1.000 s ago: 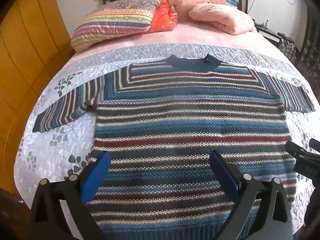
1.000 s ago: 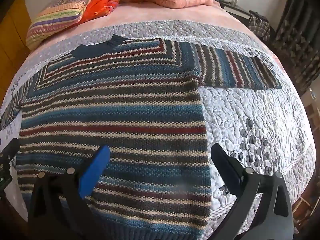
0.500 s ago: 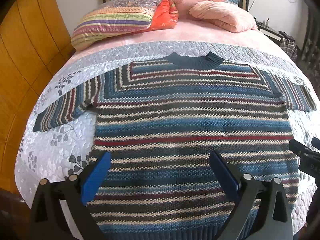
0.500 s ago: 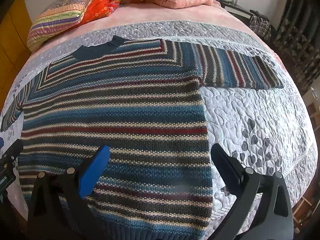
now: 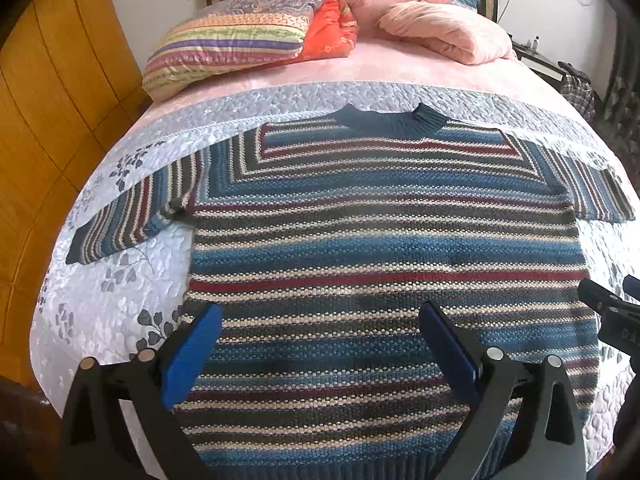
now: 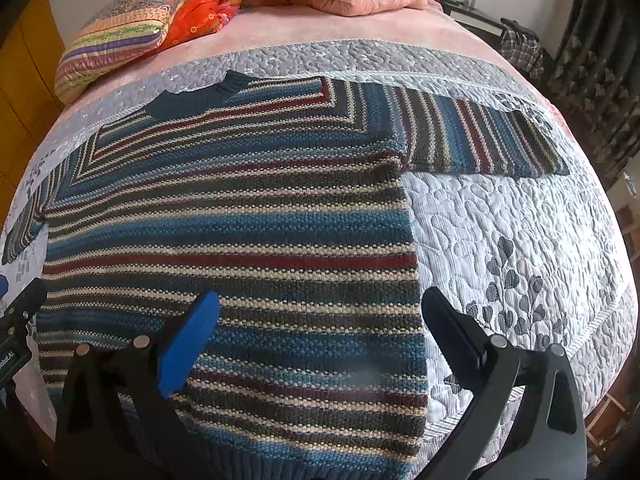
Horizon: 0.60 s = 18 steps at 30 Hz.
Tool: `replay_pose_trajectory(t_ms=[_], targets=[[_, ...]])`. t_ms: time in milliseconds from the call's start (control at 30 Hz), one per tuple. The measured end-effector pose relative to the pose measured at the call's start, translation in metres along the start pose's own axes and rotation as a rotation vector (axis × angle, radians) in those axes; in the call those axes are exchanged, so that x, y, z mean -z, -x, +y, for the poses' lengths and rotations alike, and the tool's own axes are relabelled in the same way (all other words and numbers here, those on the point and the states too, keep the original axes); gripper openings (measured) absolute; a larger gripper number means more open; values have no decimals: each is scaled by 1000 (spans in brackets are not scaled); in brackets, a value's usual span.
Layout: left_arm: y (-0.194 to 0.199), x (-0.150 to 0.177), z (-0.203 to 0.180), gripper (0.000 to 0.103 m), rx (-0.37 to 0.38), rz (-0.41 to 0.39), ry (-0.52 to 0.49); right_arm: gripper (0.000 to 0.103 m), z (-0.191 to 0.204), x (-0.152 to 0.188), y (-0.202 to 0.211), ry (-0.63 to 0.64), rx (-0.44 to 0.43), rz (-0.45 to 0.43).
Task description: Fold small clothes
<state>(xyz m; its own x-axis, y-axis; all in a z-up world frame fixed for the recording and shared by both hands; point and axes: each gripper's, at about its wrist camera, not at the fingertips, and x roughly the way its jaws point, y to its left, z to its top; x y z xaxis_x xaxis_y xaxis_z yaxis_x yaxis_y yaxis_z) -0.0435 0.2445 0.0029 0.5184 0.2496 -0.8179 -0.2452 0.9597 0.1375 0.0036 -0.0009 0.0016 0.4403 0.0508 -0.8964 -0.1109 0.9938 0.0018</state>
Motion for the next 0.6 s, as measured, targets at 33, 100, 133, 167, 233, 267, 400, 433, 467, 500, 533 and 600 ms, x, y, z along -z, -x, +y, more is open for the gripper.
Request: replay_pose_trajectory(t_ms=[33,100,133,167,233,267,400,433,467,500,533,600], targets=[[0,0,0,99,1,0,0,100,0,0,0,-1,0,0],[0,0,0,99,1,1,1,100,0,0,0,-2,-1,0],[0,0,0,99,1,0,1,100,0,0,0,-1,0,0],[0,-1,0,99,-1,-1,0,100,0,0,0,-1,0,-1],[0,0,0,99,-2,-2,1,100,0,0,0,-1,0,-2],[0,0,0,99,-1,-2,1,100,1,0,0,-1,-1,-1],[-1,0,1,99,-2,0,2,100,1,-1,0,-1,-2,-1],[-1,0,1,99,-2,0,2,100,1,-1,0,-2,-3,-1],[-1,0,0,99,-3,0,1,100,1,-1,0,-3,-3,-2],[-1,0,0,99,-4,0,1,100,1,-1,-1,-3,-2,-2],[-1,0,0,99,-5,1,2,100,1,-1,-1,-2,-2,-2],[-1,0,1,99,-4,2,3,100,1,-1,-1,-3,-3,-1]])
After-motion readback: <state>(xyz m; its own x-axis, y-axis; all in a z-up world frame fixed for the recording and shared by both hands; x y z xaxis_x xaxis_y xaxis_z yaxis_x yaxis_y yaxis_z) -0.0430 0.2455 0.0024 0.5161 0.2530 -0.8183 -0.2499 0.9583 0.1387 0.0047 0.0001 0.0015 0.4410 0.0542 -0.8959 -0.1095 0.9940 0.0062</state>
